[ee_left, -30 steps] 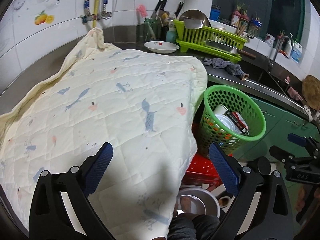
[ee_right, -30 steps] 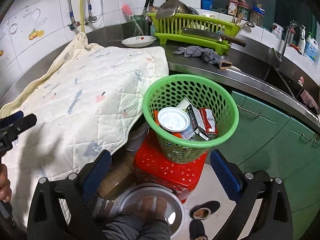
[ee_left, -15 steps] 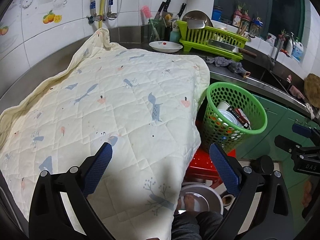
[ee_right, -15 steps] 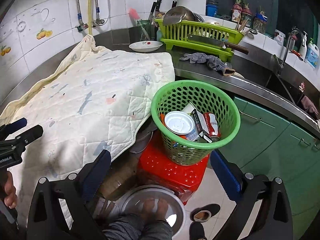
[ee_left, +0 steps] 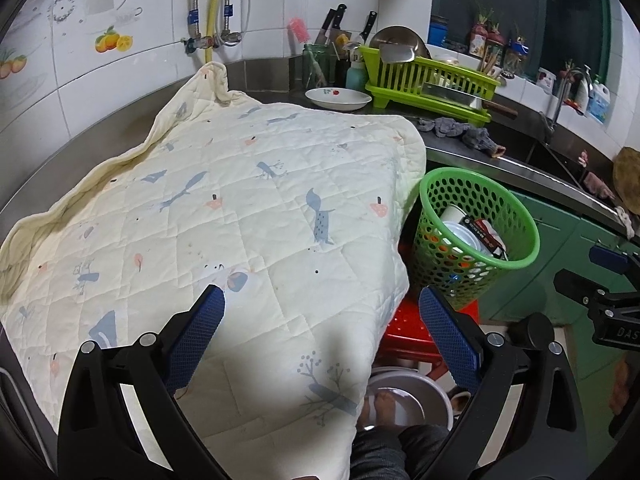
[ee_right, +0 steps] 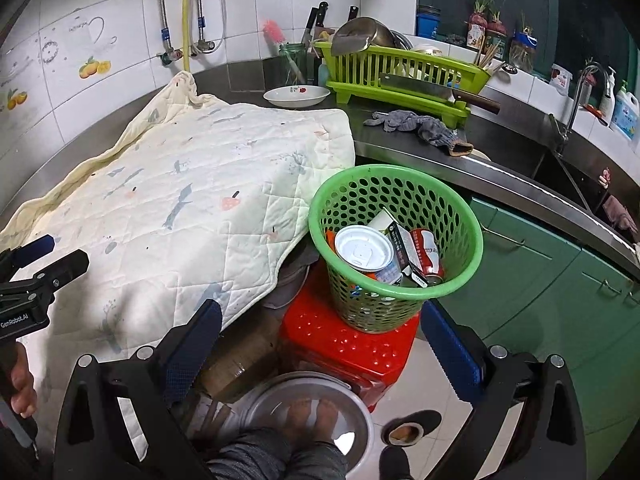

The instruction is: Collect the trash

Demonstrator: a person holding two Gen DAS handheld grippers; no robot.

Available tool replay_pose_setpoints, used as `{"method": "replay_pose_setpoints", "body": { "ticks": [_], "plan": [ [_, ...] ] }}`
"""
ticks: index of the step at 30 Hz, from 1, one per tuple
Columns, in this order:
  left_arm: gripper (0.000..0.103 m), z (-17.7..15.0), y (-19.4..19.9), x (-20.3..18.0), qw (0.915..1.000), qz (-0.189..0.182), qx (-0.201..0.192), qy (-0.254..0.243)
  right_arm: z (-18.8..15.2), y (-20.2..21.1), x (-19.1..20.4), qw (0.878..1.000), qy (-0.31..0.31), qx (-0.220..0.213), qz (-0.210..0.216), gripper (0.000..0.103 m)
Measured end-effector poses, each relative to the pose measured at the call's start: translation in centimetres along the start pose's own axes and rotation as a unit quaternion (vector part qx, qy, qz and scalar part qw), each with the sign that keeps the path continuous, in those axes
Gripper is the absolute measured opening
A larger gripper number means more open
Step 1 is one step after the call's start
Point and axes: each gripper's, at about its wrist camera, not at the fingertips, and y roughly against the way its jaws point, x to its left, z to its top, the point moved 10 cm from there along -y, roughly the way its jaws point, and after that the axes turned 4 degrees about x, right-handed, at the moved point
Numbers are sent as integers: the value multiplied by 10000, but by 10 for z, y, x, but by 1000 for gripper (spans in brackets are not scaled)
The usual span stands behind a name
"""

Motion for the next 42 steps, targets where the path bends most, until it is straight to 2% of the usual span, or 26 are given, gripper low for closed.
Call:
{"method": "replay_pose_setpoints", "body": {
  "ticks": [42],
  "plan": [
    [96, -4, -3, 3, 10000, 85, 15, 39, -2, 1, 11, 10000, -16, -34, 76, 96]
  ]
}}
